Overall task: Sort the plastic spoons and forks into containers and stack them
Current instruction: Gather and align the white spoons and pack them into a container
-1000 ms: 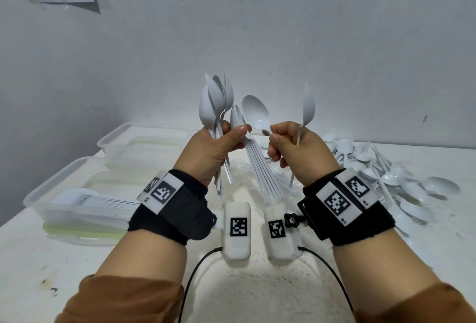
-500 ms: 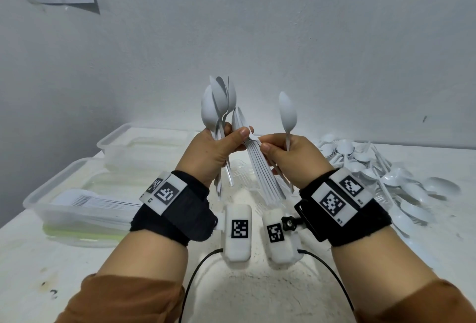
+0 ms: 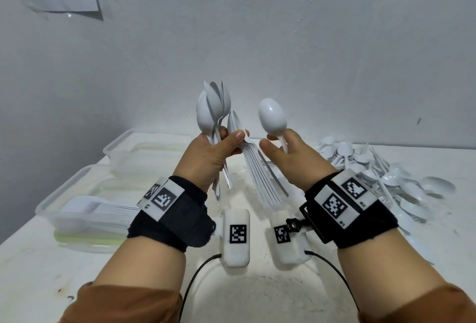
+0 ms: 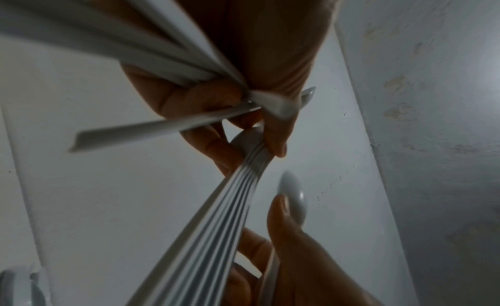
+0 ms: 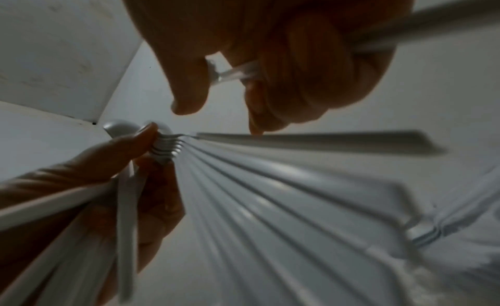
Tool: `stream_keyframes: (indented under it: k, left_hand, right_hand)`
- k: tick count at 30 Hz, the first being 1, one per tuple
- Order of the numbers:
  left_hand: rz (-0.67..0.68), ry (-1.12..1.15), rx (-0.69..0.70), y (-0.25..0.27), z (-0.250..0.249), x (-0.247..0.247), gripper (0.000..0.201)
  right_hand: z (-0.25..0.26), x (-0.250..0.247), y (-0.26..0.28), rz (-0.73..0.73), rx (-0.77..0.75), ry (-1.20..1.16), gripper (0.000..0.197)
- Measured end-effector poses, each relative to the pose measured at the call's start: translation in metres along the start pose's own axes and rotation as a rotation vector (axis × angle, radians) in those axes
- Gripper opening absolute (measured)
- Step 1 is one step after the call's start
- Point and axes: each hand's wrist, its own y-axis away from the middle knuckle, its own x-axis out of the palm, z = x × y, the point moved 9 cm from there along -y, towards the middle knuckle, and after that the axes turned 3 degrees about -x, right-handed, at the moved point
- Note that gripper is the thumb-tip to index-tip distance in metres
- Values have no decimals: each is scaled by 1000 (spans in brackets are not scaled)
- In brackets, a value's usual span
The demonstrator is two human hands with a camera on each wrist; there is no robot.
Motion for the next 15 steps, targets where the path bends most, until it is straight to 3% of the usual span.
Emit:
stream_keyframes:
  k: [3,7,10,15]
  left_hand:
    - [11,-5,-9,2,0,-5,28]
    - [27,-15,7,3,-5,-13,30]
    - [51,-41,14,5,-11,-18,13]
    - [64,-37,35,9,-16,-26,27]
  right_hand:
    - [12,10,4,33,-30,-18,32]
    - [21,21,5,55,-44,-8,29]
    - [27,33,5,97,-26,-104,27]
    - [40,36,4,-4,-111,-80,21]
